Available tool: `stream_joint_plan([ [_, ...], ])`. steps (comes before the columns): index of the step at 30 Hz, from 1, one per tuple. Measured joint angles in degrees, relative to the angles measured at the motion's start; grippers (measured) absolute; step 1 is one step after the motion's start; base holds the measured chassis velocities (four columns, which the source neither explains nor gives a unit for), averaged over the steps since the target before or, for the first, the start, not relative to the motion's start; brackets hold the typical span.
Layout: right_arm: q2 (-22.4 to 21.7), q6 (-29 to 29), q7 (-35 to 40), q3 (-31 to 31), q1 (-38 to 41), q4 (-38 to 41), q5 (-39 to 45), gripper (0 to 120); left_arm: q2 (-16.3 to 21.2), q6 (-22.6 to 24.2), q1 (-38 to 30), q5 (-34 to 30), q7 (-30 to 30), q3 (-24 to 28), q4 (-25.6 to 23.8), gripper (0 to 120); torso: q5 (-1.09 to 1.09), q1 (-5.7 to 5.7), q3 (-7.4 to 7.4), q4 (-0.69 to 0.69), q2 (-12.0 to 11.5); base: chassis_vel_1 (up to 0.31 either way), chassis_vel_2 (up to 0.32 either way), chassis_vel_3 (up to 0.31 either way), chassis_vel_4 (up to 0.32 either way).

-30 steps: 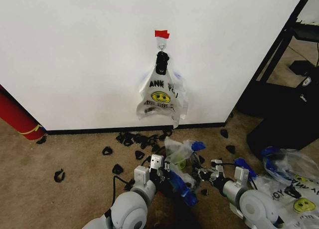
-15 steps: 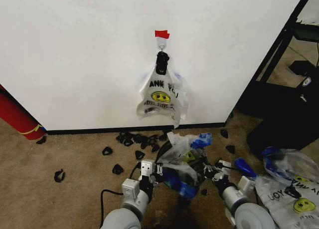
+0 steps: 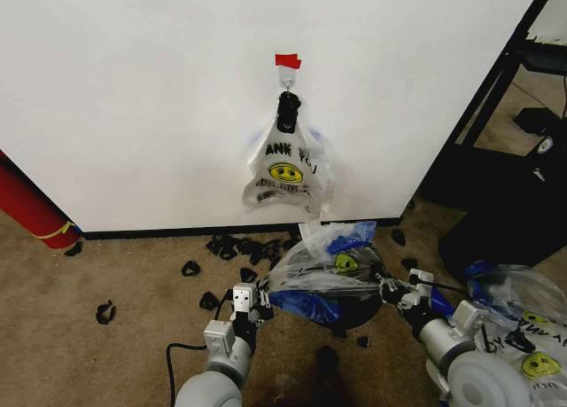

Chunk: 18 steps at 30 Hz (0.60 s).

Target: Pick up the garbage bag from the wall and place it over the trash bin.

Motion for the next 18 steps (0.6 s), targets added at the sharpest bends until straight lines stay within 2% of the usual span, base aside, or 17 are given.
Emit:
stream_joint_plan([
  [3,0.24,0.78,-0.53,-0.17,1.39,-1.34,-0.47,1,0.37,1.65,2.25,2.63,1.41,0.42,-0.76,3,0.0,0.0,0.0,0.0,0.0,0.0,0.0,0.0,0.0],
  [7,0.98,3.61,-1.6,-1.32,2.92,-3.63,-3.55,1,0.97,-1.08,3.96,6.93,4.1,0.41,-1.79,15,0.0,0.0,0.0,0.02,0.0,0.0,0.0,0.0,0.0],
  [10,1.81,7.47,-3.63,-2.59,3.8,-6.1,-9.72,1,2.81,-8.07,6.09,16.13,9.31,-1.04,-2.04,28,0.0,0.0,0.0,0.0,0.0,0.0,0.0,0.0,0.0],
  [11,1.97,8.42,-4.08,-2.84,3.84,-6.42,-11.26,1,3.39,-9.76,6.59,18.29,10.42,-1.42,-1.97,33,0.0,0.0,0.0,0.0,0.0,0.0,0.0,0.0,0.0],
  [12,1.97,8.42,-4.08,-2.84,3.84,-6.42,-11.26,1,3.39,-9.76,6.59,18.29,10.42,-1.42,-1.97,33,0.0,0.0,0.0,0.0,0.0,0.0,0.0,0.0,0.0],
  [14,2.2,10.63,-4.68,-3.67,3.78,-6.68,-14.92,1,4.82,-14.68,7.76,24.77,13.32,-2.55,-1.52,41,0.0,0.0,0.0,0.01,0.0,0.0,0.0,0.0,0.0],
  [18,2.37,14.4,-4.38,-6.35,3.09,-6.55,-22.32,1,5.95,-22.59,7.74,33.47,18.83,-3.59,-0.89,58,0.0,0.0,0.0,0.0,0.0,0.0,0.0,0.0,0.0],
])
